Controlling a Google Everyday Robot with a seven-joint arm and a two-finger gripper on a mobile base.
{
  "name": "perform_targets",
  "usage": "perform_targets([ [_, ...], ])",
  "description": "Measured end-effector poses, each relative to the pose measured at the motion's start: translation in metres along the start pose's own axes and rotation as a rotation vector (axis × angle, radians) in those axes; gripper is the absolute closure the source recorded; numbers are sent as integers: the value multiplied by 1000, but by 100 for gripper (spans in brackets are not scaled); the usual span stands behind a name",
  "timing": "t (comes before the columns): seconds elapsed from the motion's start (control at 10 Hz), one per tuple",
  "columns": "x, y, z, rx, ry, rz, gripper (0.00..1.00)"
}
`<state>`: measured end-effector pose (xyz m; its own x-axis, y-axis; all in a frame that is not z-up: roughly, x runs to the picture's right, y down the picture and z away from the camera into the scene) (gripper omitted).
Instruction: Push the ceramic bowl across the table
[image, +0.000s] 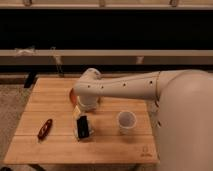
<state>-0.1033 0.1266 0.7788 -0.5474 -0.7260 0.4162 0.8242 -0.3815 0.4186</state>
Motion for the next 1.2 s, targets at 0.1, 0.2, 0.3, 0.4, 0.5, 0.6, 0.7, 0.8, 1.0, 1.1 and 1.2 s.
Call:
perform_targets([
  [0.1,0,0,0,0,0,0,20],
  [0.2,0,0,0,0,0,0,20],
  [0.3,0,0,0,0,0,0,20],
  [0.4,0,0,0,0,0,0,20],
  [0.5,0,0,0,0,0,0,20],
  [0.6,0,0,0,0,0,0,20],
  [0.7,0,0,0,0,0,0,20],
  [0.8,0,0,0,0,0,0,20],
  [1.0,1,0,0,0,1,0,20],
  [1.1,7,4,0,-1,2,-1,20],
  [1.2,17,6,2,-4,-1,-13,20],
])
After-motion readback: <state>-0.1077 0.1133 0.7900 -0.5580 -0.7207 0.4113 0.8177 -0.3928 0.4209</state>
